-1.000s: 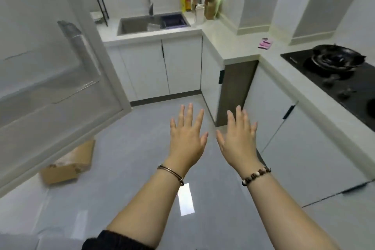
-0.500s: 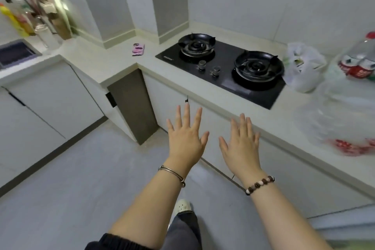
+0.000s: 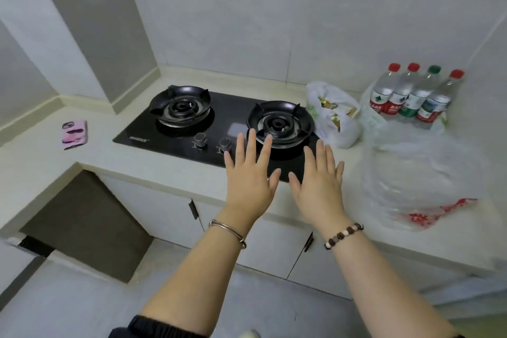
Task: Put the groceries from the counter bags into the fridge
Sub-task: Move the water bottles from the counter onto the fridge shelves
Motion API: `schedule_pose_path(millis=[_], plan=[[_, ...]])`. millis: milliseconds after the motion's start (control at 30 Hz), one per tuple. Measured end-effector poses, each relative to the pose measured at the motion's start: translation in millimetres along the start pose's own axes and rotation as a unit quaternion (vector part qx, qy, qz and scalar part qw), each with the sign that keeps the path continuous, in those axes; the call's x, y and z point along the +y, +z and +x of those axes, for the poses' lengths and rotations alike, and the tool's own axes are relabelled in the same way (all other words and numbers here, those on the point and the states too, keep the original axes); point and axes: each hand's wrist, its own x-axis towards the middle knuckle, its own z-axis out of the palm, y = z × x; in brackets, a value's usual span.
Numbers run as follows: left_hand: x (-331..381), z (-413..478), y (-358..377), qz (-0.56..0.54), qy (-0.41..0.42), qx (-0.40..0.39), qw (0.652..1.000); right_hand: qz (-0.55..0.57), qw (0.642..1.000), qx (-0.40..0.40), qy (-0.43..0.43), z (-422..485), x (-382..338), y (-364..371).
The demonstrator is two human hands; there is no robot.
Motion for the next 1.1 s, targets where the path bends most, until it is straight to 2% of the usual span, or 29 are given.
schedule_pose_path(millis=[433,667,1100], plan=[[38,82,55,-0.040,0.078,-0.033,0.996,-0.061,0.993,0.054,0.083,54,70,-8],[74,128,73,-0.057,0.103,-0.045,0.992,-0.057,0.993,0.068,0.074,93,114,-10],[192,281,139,-0.070,0.111,-0.079,0.988,-0.071,0.992,0.073,0.073,227,270,-49]])
